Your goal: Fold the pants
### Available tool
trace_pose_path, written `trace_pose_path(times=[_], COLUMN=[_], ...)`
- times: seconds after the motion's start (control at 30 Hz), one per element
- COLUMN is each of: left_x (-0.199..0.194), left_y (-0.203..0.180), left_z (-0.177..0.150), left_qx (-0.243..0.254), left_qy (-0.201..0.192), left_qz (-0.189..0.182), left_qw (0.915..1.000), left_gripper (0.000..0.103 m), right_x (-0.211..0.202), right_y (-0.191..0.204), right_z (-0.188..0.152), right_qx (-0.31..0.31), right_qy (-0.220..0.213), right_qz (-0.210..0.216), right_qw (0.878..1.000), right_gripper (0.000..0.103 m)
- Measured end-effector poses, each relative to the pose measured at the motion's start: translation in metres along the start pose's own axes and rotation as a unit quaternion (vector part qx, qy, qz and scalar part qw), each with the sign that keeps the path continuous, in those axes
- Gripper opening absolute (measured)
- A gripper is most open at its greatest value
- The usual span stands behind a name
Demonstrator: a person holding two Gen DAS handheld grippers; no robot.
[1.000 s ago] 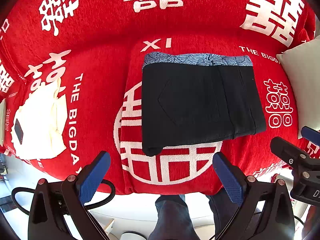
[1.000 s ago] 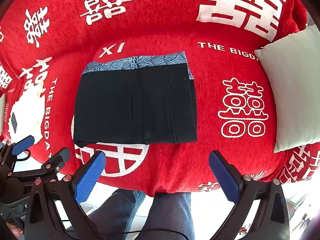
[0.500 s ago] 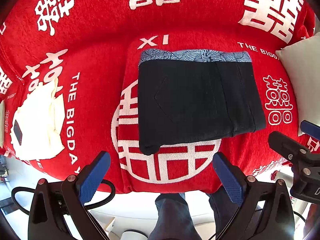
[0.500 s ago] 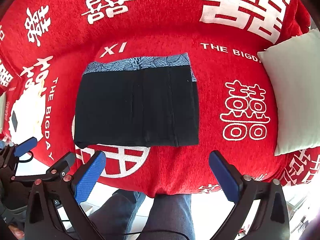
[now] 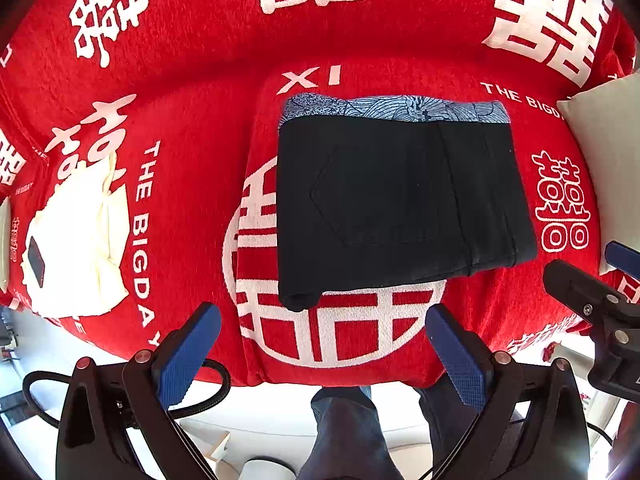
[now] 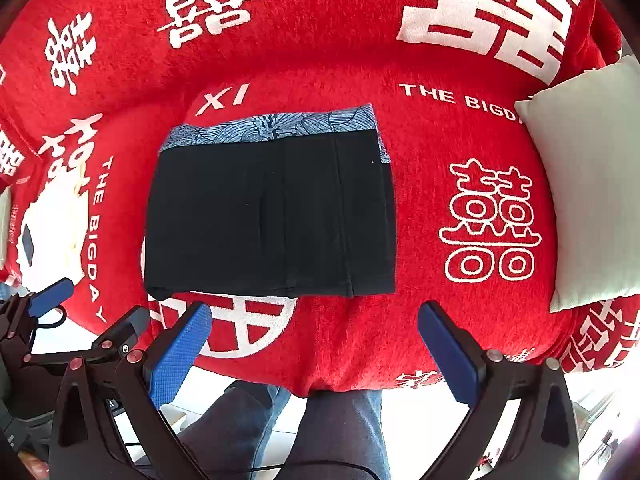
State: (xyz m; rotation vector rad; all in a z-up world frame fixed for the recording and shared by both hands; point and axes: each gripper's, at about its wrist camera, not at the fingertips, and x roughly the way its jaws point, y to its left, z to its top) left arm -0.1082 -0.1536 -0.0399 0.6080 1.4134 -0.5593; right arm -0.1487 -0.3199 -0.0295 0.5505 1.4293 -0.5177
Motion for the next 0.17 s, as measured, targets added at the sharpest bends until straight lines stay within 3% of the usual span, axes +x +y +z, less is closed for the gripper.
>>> trace_pose_path(times=[0.17], left_x=[0.0002], left_y=[0.0011], left_z=[0.0031], left_qx=[0.001], left_qy=[-0.002], left_qz=[-0.006], left_qw=[1.0000], left_gripper=[0.103], right_x=[0.0011], right_y=[-0.0025], right_z=[0.0026], right_qx=[0.002], right_qy=[0.002], right_qz=[0.000], right_qw=[1.000], right_gripper=[0.103])
